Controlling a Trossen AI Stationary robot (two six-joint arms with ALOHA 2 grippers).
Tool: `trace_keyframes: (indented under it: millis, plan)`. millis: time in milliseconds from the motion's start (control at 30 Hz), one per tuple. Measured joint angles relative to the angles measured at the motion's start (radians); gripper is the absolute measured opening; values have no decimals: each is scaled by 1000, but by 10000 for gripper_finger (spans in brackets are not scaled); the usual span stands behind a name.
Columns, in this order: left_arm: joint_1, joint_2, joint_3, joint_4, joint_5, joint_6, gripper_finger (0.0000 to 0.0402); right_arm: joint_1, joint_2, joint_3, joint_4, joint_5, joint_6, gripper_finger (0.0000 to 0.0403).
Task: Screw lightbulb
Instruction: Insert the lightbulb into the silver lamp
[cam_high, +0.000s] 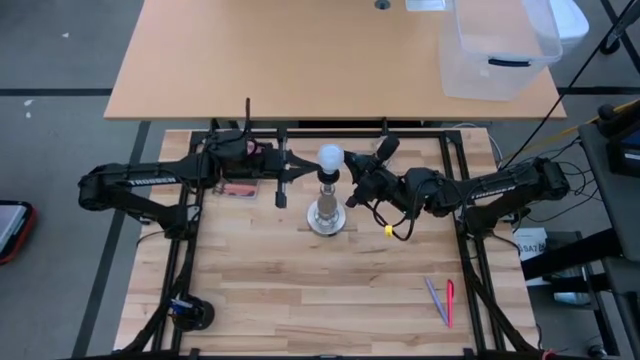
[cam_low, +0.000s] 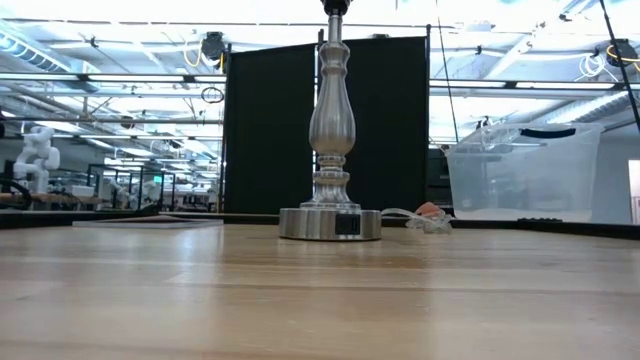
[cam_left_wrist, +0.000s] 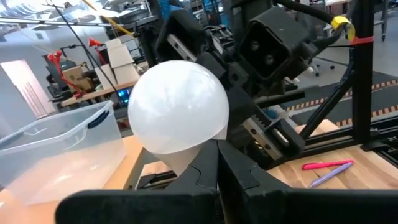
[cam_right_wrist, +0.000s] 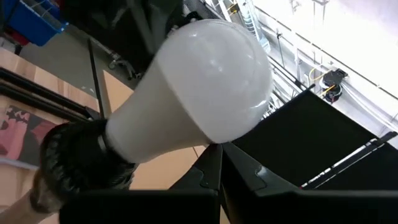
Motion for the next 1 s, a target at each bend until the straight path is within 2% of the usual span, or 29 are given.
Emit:
trace_keyframes:
  millis: [400,500,600,867,1000]
  plan:
    - [23,3,0,-25,-54,-7,2,19,0,0,-38,0,37,0]
    - [39,9,1,-17,-76,-20,2,34,6,2,-32,-86,45,0]
    - [52,26,-1,-33,-68,-36,2,50,9,-1,-32,-102,43,0]
    - [69,54,-1,-53,-60,-50,2,68,34,0,-22,-52,35,0]
    - [74,21,-1,-72,-55,-45,2,87,32,0,-28,-15,46,0]
